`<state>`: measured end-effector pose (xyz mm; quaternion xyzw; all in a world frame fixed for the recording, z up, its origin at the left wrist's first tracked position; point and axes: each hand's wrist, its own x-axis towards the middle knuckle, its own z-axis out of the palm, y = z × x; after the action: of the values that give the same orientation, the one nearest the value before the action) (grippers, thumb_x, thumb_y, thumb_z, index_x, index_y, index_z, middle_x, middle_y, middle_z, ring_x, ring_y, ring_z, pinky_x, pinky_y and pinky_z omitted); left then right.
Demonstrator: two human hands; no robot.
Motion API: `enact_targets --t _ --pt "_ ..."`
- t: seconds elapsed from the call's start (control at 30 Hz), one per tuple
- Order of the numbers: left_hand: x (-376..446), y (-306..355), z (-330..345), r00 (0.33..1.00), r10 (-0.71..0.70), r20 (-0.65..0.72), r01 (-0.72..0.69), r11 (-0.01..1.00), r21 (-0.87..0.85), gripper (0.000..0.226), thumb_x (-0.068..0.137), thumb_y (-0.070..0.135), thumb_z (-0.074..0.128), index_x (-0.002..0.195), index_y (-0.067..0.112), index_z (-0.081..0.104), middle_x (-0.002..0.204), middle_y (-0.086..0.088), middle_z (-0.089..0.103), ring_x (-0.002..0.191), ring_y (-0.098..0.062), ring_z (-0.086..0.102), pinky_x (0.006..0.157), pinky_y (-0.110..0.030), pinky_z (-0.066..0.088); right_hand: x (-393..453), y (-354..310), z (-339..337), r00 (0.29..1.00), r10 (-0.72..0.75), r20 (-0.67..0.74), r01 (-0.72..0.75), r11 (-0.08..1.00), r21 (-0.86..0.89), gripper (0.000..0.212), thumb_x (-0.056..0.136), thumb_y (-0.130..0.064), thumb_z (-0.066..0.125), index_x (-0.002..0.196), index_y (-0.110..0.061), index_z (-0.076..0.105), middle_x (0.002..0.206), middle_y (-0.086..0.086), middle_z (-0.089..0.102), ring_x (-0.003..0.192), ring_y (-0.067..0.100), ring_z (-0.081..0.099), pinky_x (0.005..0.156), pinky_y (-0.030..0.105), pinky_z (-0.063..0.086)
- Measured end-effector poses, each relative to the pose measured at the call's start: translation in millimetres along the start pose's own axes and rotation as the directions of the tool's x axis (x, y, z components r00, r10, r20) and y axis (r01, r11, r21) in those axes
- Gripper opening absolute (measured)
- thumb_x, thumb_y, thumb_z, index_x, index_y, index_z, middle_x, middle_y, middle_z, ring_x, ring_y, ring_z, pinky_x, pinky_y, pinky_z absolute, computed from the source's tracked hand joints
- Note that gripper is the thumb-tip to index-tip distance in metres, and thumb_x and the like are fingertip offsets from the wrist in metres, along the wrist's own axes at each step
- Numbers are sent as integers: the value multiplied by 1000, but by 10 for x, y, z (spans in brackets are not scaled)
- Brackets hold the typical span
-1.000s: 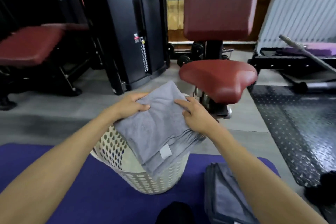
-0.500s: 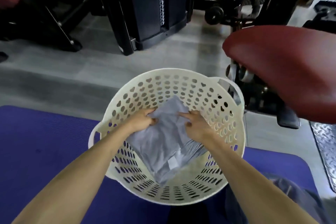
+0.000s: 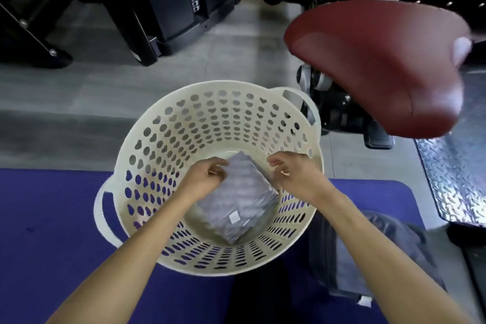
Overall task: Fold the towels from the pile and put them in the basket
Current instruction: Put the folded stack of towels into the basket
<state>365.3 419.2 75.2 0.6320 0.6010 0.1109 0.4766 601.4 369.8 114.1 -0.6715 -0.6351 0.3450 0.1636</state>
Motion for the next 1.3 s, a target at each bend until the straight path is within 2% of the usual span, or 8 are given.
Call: enact_targets --t 0.17,0.4,0.6,0.73,0.9,1.03,1.17,1.3 --pt "-493 535 355 974 225 1 -223 965 -140 24 94 18 65 114 31 65 107 15 66 91 12 61 74 -3 46 -1017 358 -328 969 42 -245 11 977 211 20 87 -4 67 103 -16 71 94 -9 71 88 0 66 82 11 51" --pt "-977 1108 1518 853 516 82 -506 855 -112 22 90 8 66 106 23 71 93 3 71 84 -7 65 80 -16 50 -2421 1593 -241 837 311 -450 -187 936 300 21 86 -2 66 86 -22 71 83 -4 74 80 11 70 75 24 55" --pt "-977 1029 2525 843 492 218 -500 866 -23 22 85 17 69 93 38 69 92 2 73 87 -17 68 84 -27 53 -2990 2299 -113 776 443 -449 -250 870 426 19 87 -12 66 85 -30 70 81 -13 72 77 -1 67 70 26 52" --pt "-772 801 2967 846 445 293 -506 844 179 23 87 10 66 97 30 70 88 9 70 78 1 62 79 -26 51 -3079 2588 47 738 532 -415 -297 808 509 12 91 -18 64 95 -27 70 90 -13 71 88 1 65 70 20 51" --pt "-578 611 3491 716 496 490 -697 529 484 29 92 19 62 120 24 67 123 7 62 116 -14 54 95 -35 47 -3166 2772 284 694 623 -360 -335 723 604 12 92 -19 65 103 -22 70 95 -7 71 92 6 66 74 15 49" --pt "-464 626 3781 576 593 562 -809 315 497 32 91 26 66 123 21 68 119 -2 63 106 -26 57 92 -43 48 -3296 2822 356 656 661 -366 -375 705 602 10 92 -21 66 102 -22 70 93 -8 70 89 4 66 69 11 47" --pt "-389 624 3859 560 645 520 -815 316 485 20 89 27 71 107 22 77 103 -4 65 92 -27 57 82 -44 50 -3397 2846 376 657 668 -348 -385 695 607 10 92 -19 66 101 -22 70 92 -7 71 87 5 66 70 12 49" --pt "-380 617 3842 609 648 456 -791 461 402 15 89 25 70 101 22 78 96 1 66 89 -21 53 82 -36 46 -3390 2850 345 660 667 -346 -383 695 609 9 92 -18 66 98 -23 70 89 -7 71 84 5 66 68 12 49"
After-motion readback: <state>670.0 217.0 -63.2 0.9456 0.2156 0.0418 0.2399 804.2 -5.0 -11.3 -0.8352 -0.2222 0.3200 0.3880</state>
